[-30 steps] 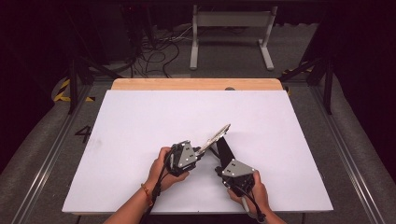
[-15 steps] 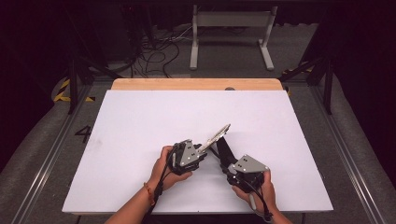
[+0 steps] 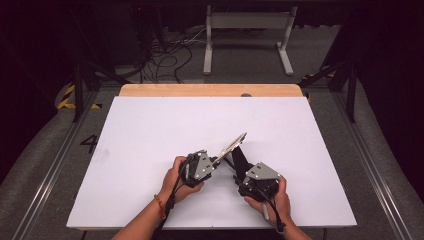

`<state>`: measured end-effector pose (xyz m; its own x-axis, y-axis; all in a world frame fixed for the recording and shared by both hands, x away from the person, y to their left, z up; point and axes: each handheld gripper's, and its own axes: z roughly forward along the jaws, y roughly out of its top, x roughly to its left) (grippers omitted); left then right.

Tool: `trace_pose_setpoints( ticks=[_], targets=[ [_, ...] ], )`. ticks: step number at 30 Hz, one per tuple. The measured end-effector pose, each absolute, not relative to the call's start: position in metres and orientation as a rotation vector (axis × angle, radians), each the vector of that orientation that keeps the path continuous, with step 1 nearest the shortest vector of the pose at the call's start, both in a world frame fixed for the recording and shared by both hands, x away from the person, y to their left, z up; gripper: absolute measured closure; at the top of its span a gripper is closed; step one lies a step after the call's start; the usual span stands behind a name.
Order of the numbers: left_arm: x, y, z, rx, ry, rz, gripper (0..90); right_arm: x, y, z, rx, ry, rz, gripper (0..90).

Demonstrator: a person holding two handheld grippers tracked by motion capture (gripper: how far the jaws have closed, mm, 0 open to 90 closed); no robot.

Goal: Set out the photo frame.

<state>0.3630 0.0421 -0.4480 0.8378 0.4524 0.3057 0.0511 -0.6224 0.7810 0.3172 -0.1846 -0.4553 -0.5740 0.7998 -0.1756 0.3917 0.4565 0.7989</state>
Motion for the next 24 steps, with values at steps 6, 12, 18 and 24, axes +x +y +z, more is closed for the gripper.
trace_pose_setpoints(
  ticks=[6, 12, 18, 24],
  targets=[
    [0.361, 0.042, -0.447, 2.191, 0.368, 0.626, 78.3, 0.318, -0.188, -0.455, 0.986, 2.184, 0.983, 36.4],
    [0.355, 0.039, -0.446, 2.207, 0.346, 0.636, 77.6, 0.320, -0.194, -0.454, 1.002, 2.189, 0.979, 36.3],
    [0.351, 0.036, -0.446, 2.203, 0.346, 0.642, 76.6, 0.323, -0.199, -0.453, 1.028, 2.193, 0.983, 36.3],
    [0.348, 0.034, -0.445, 2.203, 0.363, 0.629, 75.6, 0.326, -0.203, -0.452, 1.030, 2.195, 0.978, 36.1]
  ],
)
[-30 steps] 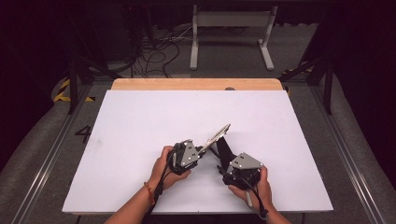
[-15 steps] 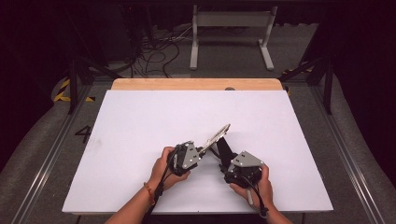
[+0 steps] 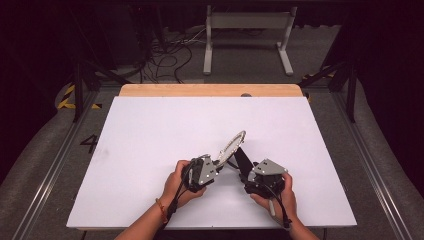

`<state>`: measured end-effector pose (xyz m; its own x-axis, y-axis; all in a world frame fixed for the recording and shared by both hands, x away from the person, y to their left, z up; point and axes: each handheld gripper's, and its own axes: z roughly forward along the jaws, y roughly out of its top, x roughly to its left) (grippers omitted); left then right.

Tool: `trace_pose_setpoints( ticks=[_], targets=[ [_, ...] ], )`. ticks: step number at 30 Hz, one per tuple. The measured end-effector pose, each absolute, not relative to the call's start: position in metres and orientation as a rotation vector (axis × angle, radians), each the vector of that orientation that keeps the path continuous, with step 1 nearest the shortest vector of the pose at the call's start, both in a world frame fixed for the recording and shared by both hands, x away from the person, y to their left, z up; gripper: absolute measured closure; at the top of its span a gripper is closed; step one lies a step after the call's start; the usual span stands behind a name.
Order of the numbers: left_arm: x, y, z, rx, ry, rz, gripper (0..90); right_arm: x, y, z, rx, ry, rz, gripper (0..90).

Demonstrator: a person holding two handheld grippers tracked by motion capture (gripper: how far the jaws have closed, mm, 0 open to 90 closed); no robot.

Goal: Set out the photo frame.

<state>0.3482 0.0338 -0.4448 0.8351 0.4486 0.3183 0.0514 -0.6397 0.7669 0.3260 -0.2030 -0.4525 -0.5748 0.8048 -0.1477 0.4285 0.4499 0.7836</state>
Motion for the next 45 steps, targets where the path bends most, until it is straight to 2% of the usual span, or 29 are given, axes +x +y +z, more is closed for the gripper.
trace_pose_setpoints(
  ticks=[9, 13, 19, 21, 25, 32, 37, 45],
  targets=[
    [0.342, 0.029, -0.444, 2.196, 0.369, 0.606, 73.7, 0.328, -0.210, -0.451, 1.024, 2.198, 0.972, 36.4],
    [0.342, 0.029, -0.444, 2.188, 0.365, 0.582, 72.7, 0.328, -0.213, -0.450, 1.023, 2.206, 0.993, 40.2],
    [0.344, 0.033, -0.444, 2.183, 0.358, 0.550, 70.8, 0.316, -0.214, -0.433, 0.938, 2.197, 1.076, 61.8],
    [0.344, 0.034, -0.444, 2.184, 0.356, 0.545, 71.0, 0.311, -0.216, -0.426, 0.910, 2.200, 1.110, 74.2],
    [0.349, 0.035, -0.450, 2.208, 0.363, 0.535, 70.2, 0.307, -0.216, -0.422, 0.868, 2.253, 1.161, 89.1],
    [0.354, 0.036, -0.455, 2.213, 0.349, 0.534, 69.6, 0.311, -0.206, -0.434, 0.810, 2.350, 1.129, 90.0],
    [0.352, 0.037, -0.454, 2.220, 0.322, 0.555, 72.6, 0.318, -0.205, -0.444, 0.850, 2.359, 1.078, 90.0],
    [0.350, 0.035, -0.453, 2.232, 0.311, 0.574, 73.3, 0.318, -0.205, -0.446, 0.860, 2.352, 1.054, 90.0]
  ],
)
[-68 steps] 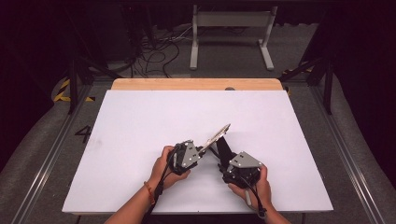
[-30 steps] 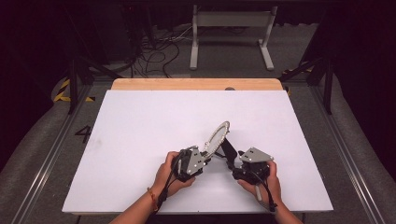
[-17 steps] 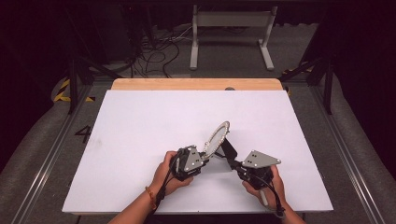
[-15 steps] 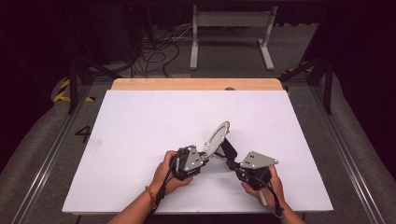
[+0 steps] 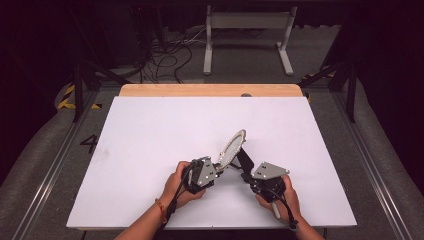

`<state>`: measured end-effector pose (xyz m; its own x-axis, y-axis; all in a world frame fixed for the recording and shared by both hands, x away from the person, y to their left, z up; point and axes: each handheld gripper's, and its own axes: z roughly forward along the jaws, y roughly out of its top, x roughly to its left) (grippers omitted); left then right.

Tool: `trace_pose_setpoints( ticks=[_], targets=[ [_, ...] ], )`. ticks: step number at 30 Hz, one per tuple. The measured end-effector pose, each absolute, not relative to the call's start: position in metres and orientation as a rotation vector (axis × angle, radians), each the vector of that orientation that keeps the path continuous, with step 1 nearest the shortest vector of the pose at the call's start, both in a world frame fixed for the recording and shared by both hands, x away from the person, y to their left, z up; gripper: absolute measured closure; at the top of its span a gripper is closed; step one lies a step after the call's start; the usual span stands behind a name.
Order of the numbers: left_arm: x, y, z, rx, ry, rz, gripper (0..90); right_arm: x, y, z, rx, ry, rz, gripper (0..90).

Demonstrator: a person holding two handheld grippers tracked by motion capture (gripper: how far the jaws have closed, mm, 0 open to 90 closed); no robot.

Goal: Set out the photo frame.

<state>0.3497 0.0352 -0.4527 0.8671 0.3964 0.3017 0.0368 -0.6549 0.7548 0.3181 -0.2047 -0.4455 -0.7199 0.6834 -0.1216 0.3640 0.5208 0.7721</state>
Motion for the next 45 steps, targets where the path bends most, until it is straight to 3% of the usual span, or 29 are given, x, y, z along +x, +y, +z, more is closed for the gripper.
trace_pose_setpoints(
  ticks=[19, 29, 37, 45],
  targets=[
    [0.343, 0.024, -0.454, 2.218, 0.325, 0.559, 71.0, 0.328, -0.216, -0.450, 0.890, 2.330, 1.010, 90.0],
    [0.355, 0.038, -0.458, 2.190, 0.312, 0.418, 67.1, 0.332, -0.221, -0.454, 0.915, 2.351, 1.019, 86.6],
    [0.355, 0.037, -0.458, 2.217, 0.270, 0.390, 81.6, 0.333, -0.222, -0.452, 0.913, 2.351, 1.001, 86.7],
    [0.356, 0.035, -0.459, 2.220, 0.289, 0.407, 80.7, 0.339, -0.230, -0.454, 0.968, 2.339, 0.999, 86.6]
  ],
)
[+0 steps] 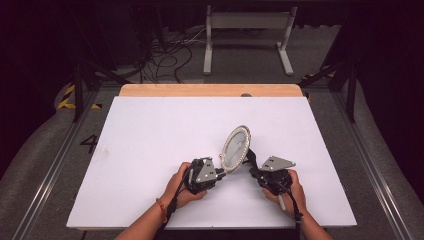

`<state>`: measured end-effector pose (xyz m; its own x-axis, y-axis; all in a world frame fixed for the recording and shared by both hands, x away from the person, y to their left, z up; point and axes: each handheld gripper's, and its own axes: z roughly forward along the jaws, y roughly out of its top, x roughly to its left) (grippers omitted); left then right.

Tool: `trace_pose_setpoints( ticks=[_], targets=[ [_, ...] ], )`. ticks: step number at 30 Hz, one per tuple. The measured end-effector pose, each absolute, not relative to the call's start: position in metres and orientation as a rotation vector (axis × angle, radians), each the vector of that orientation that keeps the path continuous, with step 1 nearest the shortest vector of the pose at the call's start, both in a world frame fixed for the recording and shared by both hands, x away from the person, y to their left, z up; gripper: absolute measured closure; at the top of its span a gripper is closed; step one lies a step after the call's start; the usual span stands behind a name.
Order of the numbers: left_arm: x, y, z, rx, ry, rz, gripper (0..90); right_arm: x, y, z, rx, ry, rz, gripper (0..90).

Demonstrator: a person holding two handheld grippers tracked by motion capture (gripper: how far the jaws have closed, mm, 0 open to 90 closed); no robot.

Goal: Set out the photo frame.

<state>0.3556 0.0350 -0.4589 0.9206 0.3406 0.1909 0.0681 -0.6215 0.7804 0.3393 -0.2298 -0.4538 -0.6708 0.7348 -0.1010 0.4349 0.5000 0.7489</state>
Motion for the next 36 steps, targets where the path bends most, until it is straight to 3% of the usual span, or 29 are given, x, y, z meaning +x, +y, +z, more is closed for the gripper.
trace_pose_setpoints(
  ticks=[17, 31, 36],
  targets=[
    [0.356, 0.056, -0.446, 2.194, 0.325, 0.455, 77.6, 0.334, -0.232, -0.445, 0.989, 2.320, 1.101, 79.3],
    [0.320, 0.132, -0.447, 2.235, 0.423, 0.464, 71.1, 0.316, -0.194, -0.437, 0.939, 2.285, 1.204, 58.3],
    [0.315, 0.151, -0.456, 2.211, 0.502, 0.466, 62.7, 0.322, -0.190, -0.438, 0.991, 2.246, 1.231, 53.1]
  ],
)
